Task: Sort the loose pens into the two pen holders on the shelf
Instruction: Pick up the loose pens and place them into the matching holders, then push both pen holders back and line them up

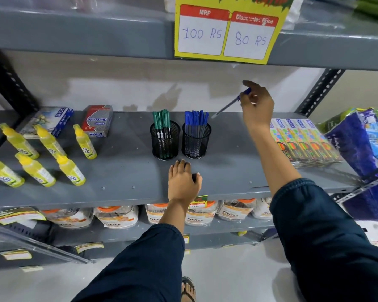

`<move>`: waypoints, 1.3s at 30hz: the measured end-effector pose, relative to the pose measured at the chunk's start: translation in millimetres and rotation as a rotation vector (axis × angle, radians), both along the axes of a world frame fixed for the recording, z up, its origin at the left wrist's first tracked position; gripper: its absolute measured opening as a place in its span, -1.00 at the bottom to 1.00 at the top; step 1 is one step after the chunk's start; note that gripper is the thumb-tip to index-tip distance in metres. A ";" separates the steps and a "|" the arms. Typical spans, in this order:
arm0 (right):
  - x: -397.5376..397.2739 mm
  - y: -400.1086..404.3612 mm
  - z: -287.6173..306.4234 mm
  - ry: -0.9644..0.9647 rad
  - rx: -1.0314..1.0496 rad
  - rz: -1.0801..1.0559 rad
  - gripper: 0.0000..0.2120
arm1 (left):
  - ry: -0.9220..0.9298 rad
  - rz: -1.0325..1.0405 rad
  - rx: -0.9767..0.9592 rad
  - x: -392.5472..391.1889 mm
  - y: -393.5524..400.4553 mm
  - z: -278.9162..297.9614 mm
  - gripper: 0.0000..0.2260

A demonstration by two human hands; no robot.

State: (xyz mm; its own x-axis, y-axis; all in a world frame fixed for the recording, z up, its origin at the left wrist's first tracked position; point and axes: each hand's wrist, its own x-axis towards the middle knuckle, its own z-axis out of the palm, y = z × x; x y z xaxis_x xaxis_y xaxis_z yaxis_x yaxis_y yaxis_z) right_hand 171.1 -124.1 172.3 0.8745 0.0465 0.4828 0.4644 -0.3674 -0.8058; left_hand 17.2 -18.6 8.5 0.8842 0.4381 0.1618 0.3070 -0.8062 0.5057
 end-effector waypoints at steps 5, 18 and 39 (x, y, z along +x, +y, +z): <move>-1.0 25.0 -6.8 -0.050 -0.237 0.115 -0.64 | -0.025 0.039 0.002 1.1 -1.5 -1.9 -0.56; -13.7 58.9 -49.5 0.143 -0.472 0.221 -0.77 | -0.017 0.049 -0.002 3.2 -1.5 -3.6 -0.59; -35.4 43.3 -56.5 0.343 -0.544 0.349 -0.12 | -0.356 0.078 0.132 7.6 48.1 69.0 -0.38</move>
